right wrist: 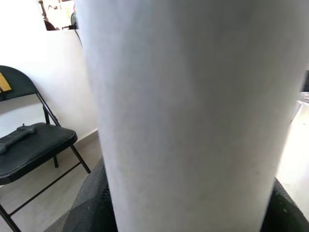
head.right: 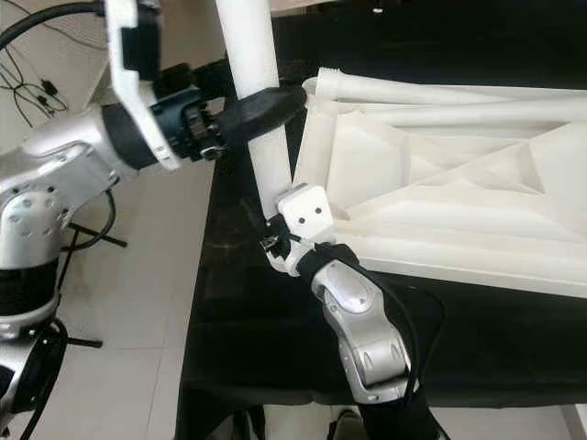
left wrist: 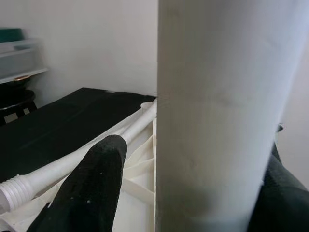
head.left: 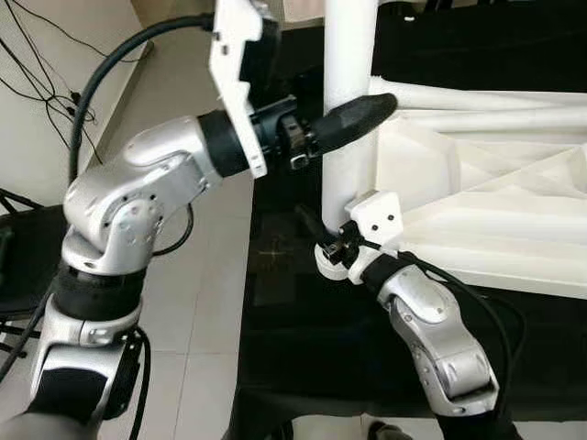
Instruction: Building children table
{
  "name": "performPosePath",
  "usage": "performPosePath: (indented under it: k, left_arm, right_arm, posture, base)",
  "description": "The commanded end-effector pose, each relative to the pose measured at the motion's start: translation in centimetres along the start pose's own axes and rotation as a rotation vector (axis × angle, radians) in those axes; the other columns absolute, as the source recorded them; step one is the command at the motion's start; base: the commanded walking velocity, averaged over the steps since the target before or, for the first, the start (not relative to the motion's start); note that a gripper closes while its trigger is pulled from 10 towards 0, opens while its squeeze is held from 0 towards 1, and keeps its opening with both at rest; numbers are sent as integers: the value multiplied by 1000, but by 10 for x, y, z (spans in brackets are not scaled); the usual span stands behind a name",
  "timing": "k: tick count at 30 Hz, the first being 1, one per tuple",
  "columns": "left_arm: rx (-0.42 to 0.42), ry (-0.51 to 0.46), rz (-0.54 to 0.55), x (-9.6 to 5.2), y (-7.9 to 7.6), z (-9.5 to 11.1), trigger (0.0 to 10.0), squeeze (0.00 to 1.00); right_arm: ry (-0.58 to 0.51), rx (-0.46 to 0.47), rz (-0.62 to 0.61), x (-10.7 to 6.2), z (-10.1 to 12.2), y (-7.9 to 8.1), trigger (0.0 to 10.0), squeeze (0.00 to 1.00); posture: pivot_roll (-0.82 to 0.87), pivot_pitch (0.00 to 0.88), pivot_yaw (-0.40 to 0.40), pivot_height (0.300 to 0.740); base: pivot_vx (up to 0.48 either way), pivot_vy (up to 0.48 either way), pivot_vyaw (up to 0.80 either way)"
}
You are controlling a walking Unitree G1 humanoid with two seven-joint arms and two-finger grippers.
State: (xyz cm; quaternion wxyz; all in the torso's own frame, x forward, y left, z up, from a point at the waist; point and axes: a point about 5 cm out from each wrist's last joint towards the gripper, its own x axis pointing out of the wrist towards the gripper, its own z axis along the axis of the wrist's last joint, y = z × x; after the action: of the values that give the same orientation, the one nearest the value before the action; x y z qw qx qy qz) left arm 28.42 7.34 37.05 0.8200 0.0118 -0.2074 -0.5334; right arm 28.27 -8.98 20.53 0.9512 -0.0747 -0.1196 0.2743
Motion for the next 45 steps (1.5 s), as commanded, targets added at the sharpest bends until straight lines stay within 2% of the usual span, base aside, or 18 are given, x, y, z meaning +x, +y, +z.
performPosePath:
  k: [1, 4, 5, 16, 17, 18, 19, 21, 26, 27, 28, 29, 35, 38, 42, 43, 44, 45]
  left_arm:
    - [7, 77, 140, -13, 23, -10, 4431, 0]
    - [8, 80, 141, -14, 24, -10, 4431, 0]
    - [2, 84, 139, -18, 26, -9, 0, 0]
    - [-7, 84, 114, -11, 22, -7, 0, 0]
    - [-8, 84, 107, -9, 21, -6, 0, 0]
    - [-8, 84, 107, -9, 21, -6, 0, 0]
    - [-9, 84, 99, -8, 19, -6, 0, 0]
    - [-9, 84, 99, -8, 19, -6, 0, 0]
    - [-13, 76, 77, -8, 15, -4, 0, 0]
    - [-14, 69, 67, -7, 12, -3, 0, 0]
    - [-14, 69, 67, -7, 12, -3, 0, 0]
    - [-11, 63, 56, -4, 8, -1, 0, 0]
    - [-7, 54, 36, 1, 0, 2, 0, 0]
    - [-7, 50, 5, 7, -10, 4, 0, 0]
    - [-8, 50, -1, 8, -11, 5, 0, 0]
    - [-8, 50, -3, 7, -12, 5, 0, 0]
    - [-10, 48, -4, 7, -12, 5, 0, 0]
    - [-12, 47, -4, 7, -12, 5, 0, 0]
  right_arm:
    - [99, 62, 69, -6, -26, 17, 10000, 0]
    - [99, 62, 69, -6, -26, 17, 10000, 0]
    - [98, 63, 68, -6, -26, 17, 10000, 0]
    - [70, 68, 101, 1, -19, 12, 10000, 0]
    - [53, 46, 161, 7, -14, 11, 10000, 161]
    - [53, 46, 161, 7, -14, 11, 10000, 161]
    - [39, 41, 242, 13, -7, 11, 10000, 1000]
    - [39, 41, 242, 13, -7, 11, 10000, 1000]
    - [26, 3, 474, 30, 9, 5, 10000, 1000]
    - [40, -49, 589, 38, 15, 1, 10000, 682]
    - [40, -49, 589, 38, 15, 1, 10000, 682]
    - [53, -96, 673, 46, 22, -6, 10000, 0]
    - [57, -152, 782, 58, 37, -14, 10000, 0]
    - [124, -105, 846, 78, 49, -21, 10000, 0]
    - [150, -72, 865, 82, 52, -23, 10000, 0]
    - [169, -40, 875, 85, 53, -24, 3882, 0]
    - [186, -19, 883, 87, 53, -25, 0, 0]
    - [197, -9, 892, 88, 53, -25, 0, 0]
  posture:
    - [8, 248, 147, 740]
    - [8, 248, 147, 740]
    - [9, 248, 149, 740]
    - [7, 246, 148, 740]
    - [4, 247, 150, 740]
    - [4, 247, 150, 740]
    - [4, 249, 150, 740]
    - [4, 249, 150, 740]
    - [-1, 255, 150, 740]
    - [0, 257, 149, 740]
    - [0, 257, 149, 740]
    - [0, 257, 149, 740]
    - [0, 260, 149, 740]
    - [-5, 270, 148, 740]
    - [-6, 272, 148, 740]
    - [-10, 274, 147, 740]
    - [-11, 275, 146, 740]
    - [-11, 275, 146, 740]
  base:
    - [0, 0, 0]
    - [0, 0, 0]
    - [0, 0, 0]
    - [0, 0, 0]
    - [0, 0, 0]
    - [0, 0, 0]
    - [0, 0, 0]
    - [0, 0, 0]
    - [0, 0, 0]
    - [0, 0, 0]
    - [0, 0, 0]
    - [0, 0, 0]
    - [0, 0, 0]
    - [0, 0, 0]
    - [0, 0, 0]
    - [0, 0, 0]
    - [0, 0, 0]
    - [0, 0, 0]
